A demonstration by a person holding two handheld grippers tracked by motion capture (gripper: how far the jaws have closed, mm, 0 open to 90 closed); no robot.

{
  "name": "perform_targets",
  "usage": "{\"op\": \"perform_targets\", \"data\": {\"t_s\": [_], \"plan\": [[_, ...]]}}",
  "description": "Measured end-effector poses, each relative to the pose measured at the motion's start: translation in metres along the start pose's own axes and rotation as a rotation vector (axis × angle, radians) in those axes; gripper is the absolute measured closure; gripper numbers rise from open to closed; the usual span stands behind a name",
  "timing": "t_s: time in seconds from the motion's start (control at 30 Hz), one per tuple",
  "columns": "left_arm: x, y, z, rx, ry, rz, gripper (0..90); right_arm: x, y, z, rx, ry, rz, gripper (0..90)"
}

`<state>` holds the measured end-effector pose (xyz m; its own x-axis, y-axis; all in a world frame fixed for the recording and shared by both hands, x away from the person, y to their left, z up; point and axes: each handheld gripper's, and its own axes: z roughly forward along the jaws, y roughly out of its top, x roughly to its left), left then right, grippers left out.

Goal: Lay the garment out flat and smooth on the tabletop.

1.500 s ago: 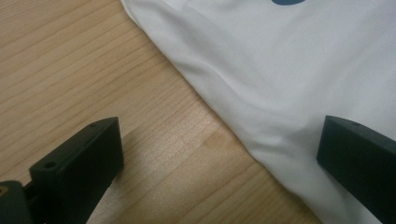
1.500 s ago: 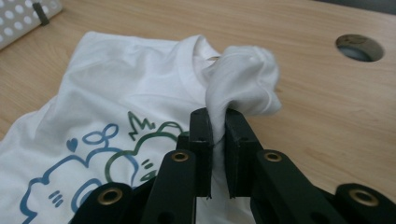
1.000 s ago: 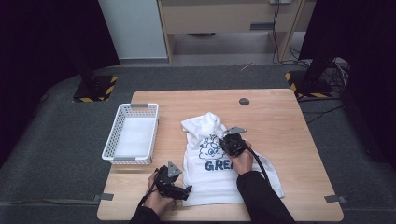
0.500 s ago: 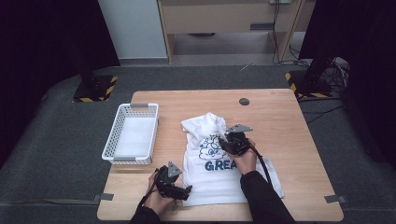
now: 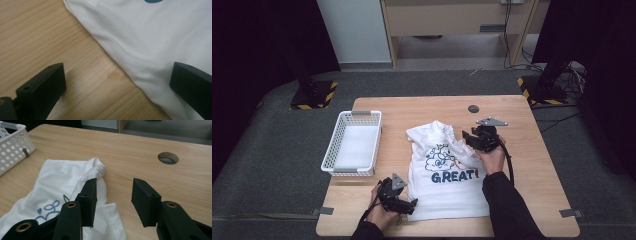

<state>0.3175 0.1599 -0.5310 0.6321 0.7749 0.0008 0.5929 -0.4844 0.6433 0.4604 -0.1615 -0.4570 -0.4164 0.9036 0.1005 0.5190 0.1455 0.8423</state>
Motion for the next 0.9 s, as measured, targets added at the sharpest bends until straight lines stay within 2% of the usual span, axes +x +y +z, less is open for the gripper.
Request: {"op": "perform_targets", "data": {"t_s": [0.13, 0.27, 0.63, 0.9], "plan": [[0.0, 0.0, 0.0, 0.0, -0.001, 0.0, 0.0, -0.008, -0.005, 0.011, 0.038, -0.011, -0.004, 53.2], [0.0, 0.0, 0.0, 0.0, -0.001, 0.001, 0.0, -0.012, -0.011, 0.024, 0.063, 0.0, 0.002, 51.2], [0.0, 0.0, 0.0, -0.001, -0.001, 0.001, 0.0, -0.008, -0.027, 0.047, 0.14, 0.009, -0.027, 49.2], [0.0, 0.0, 0.0, -0.001, -0.001, 0.002, 0.0, -0.011, -0.039, 0.056, 0.18, 0.013, -0.018, 49.5]]}}
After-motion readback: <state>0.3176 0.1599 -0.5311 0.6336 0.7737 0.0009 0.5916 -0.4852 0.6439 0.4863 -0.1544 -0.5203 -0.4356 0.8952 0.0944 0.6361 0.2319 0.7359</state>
